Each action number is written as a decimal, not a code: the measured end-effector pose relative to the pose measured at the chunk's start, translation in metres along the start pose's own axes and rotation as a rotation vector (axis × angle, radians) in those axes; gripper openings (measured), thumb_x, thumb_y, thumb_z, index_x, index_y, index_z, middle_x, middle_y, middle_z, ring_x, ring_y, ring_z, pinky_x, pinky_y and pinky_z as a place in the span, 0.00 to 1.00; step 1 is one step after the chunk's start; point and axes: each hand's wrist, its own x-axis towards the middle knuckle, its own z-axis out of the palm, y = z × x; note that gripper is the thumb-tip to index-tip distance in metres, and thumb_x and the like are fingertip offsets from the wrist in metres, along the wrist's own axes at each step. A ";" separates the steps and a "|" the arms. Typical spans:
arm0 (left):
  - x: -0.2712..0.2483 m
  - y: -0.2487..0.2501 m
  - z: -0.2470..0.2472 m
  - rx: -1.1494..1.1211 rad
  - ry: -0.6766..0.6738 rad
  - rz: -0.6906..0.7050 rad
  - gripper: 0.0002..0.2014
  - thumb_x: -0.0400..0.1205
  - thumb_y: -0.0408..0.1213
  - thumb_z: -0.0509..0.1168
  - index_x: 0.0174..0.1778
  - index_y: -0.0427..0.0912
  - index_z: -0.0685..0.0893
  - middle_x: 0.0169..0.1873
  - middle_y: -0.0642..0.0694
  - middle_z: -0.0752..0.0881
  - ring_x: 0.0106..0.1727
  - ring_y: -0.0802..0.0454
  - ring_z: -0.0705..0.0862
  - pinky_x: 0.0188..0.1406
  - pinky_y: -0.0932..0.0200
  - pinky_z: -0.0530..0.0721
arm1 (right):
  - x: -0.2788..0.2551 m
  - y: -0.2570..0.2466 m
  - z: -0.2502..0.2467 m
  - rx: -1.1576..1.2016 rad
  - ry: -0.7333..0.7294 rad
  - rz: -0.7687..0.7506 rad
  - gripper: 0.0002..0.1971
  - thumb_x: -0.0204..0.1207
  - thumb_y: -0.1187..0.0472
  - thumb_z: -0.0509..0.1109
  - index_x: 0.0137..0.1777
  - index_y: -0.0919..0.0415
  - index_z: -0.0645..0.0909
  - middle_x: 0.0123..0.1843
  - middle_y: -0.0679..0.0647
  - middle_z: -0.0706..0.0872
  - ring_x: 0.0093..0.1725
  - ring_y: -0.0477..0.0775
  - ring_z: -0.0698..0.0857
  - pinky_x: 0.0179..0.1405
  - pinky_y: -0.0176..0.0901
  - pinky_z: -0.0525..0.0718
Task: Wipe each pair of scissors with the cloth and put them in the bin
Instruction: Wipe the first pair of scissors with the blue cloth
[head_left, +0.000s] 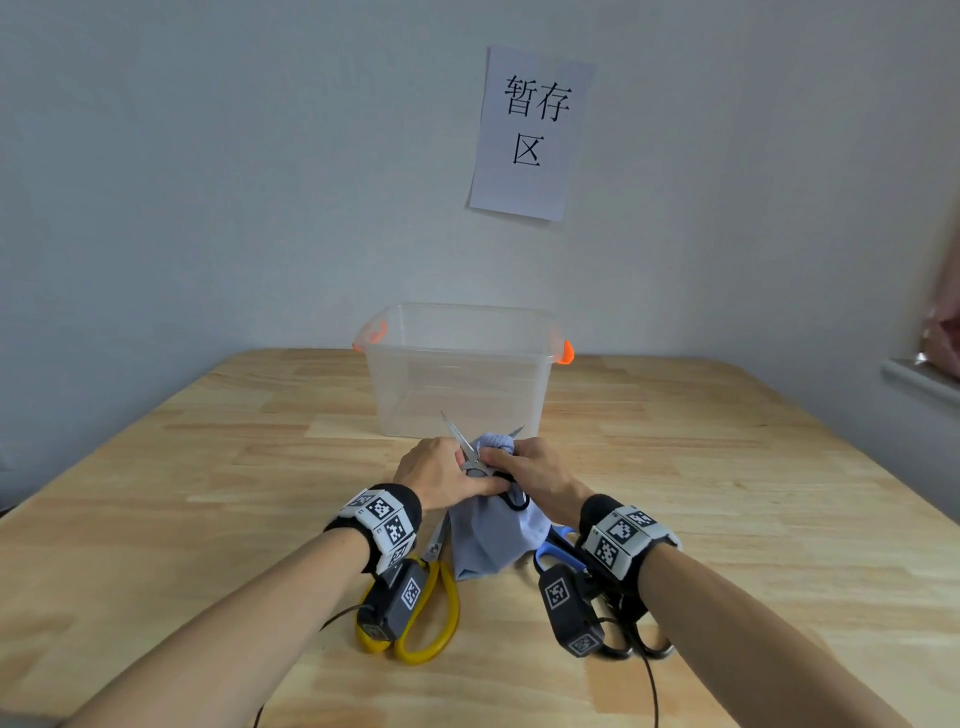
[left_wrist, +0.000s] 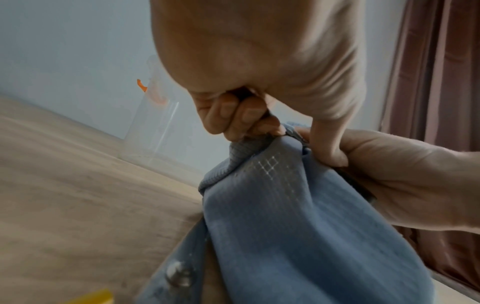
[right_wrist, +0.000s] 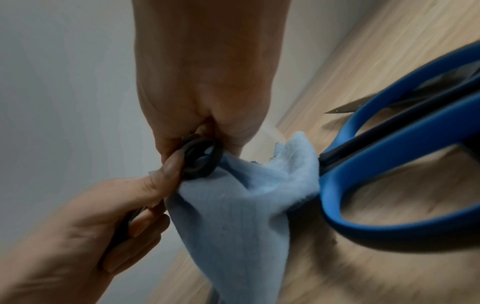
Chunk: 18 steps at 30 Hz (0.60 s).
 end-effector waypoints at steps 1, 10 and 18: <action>0.000 0.001 0.001 -0.005 0.000 -0.004 0.28 0.67 0.60 0.80 0.24 0.48 0.69 0.22 0.54 0.72 0.26 0.54 0.70 0.26 0.58 0.65 | 0.000 -0.001 0.000 -0.032 0.026 -0.001 0.15 0.81 0.59 0.72 0.33 0.63 0.84 0.27 0.51 0.84 0.28 0.46 0.82 0.29 0.35 0.79; 0.003 0.004 0.001 -0.019 0.022 -0.029 0.28 0.66 0.57 0.82 0.24 0.47 0.69 0.23 0.53 0.73 0.28 0.53 0.72 0.28 0.57 0.67 | -0.001 0.001 0.006 0.016 0.062 0.034 0.13 0.80 0.56 0.74 0.36 0.62 0.87 0.29 0.52 0.84 0.30 0.48 0.81 0.28 0.37 0.77; -0.001 0.004 0.001 0.052 0.002 -0.014 0.27 0.66 0.61 0.80 0.28 0.47 0.71 0.28 0.51 0.77 0.32 0.51 0.76 0.34 0.55 0.71 | 0.000 -0.001 -0.011 0.035 0.149 0.044 0.16 0.82 0.58 0.71 0.32 0.60 0.84 0.23 0.45 0.85 0.26 0.43 0.84 0.25 0.30 0.79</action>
